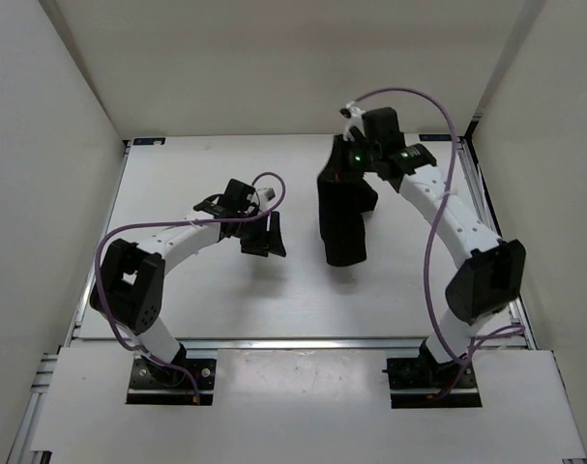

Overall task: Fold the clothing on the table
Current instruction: Flatten the skirt out

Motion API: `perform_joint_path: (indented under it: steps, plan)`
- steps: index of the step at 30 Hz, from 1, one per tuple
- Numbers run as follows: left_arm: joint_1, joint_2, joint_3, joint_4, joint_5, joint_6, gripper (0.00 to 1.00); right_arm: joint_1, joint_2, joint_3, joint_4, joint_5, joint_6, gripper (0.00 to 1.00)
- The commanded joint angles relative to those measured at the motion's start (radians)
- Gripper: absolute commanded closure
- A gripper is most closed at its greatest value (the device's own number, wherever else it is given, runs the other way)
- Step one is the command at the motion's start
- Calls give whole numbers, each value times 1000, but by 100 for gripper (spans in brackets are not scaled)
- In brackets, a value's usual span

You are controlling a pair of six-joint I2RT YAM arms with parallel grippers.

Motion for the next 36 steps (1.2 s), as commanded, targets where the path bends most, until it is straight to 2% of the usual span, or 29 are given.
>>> perform_joint_path:
  steps: [1,2,3,4,6,7,13,18,22,25,28,36]
  plan:
    - [29,-70,-13,17,11,0,32,75,182,159,-6,-197,-53,83]
    - [42,-69,-10,14,7,6,31,88,238,185,-1,-267,-74,73]
    - [46,-73,-11,14,10,6,32,93,287,197,-12,-295,-77,72]
    - [50,-67,-5,9,8,5,31,93,300,216,-30,-324,-90,68]
    - [56,-72,-2,2,8,11,32,67,292,192,-41,-323,-103,68]
    - [62,-73,-1,-1,1,18,32,62,270,134,-32,-290,-111,62]
    - [44,-69,1,17,16,-6,32,-2,-23,-208,73,-101,-91,55]
    - [-52,19,129,28,28,-29,31,-36,-123,-348,54,7,-54,56]
    - [-189,144,303,-18,-82,-37,36,-78,-192,-463,63,56,-4,56]
    - [-244,227,436,-90,-307,-83,41,-153,-258,-526,76,37,27,57]
    - [-270,277,535,-170,-476,-92,40,-194,-316,-575,71,27,35,57]
    - [-266,319,555,-178,-538,-146,37,-240,-384,-640,34,27,31,57]
